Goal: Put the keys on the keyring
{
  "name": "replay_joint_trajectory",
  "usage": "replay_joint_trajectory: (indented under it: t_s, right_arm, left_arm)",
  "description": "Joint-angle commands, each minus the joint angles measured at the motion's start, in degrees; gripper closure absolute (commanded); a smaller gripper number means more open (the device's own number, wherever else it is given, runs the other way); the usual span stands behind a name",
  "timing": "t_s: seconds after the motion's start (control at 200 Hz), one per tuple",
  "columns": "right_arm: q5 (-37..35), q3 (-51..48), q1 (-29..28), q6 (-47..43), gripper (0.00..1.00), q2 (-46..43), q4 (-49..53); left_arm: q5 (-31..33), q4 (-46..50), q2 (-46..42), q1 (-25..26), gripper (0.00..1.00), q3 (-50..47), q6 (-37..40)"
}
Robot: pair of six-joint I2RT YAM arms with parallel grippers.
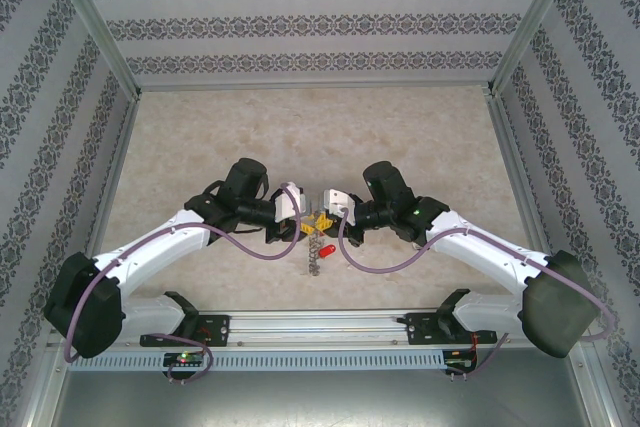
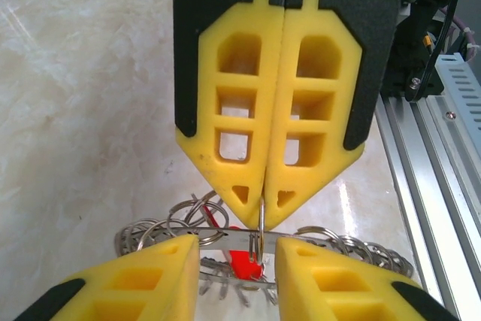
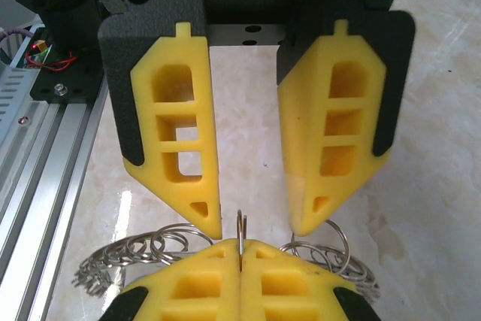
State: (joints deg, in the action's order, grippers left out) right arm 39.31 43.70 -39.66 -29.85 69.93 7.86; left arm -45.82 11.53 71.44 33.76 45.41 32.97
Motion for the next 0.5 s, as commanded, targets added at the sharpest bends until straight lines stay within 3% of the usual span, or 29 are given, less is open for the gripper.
replay_joint_trajectory:
  t_s: [0.0, 0.405, 0.495]
  right_arm:
    - [0.9, -0.6, -0.7, 0.0, 1.00, -0.4, -1.5]
    - [-0.4, 0.0, -1.6, 0.0, 1.00, -0.1, -0.6]
    - [-0.5, 0.2, -1.8, 0.1, 1.00, -0.1, -0.6]
  left_arm:
    - [-0.8, 2.4, 0.8, 0.7, 0.69, 1.9, 1.9]
    - [-2.3, -2.3, 1.6, 0.7, 0.72, 2.1, -0.7]
    - [-2.4, -2.3, 1.8, 0.7, 0.78, 2.1, -0.6]
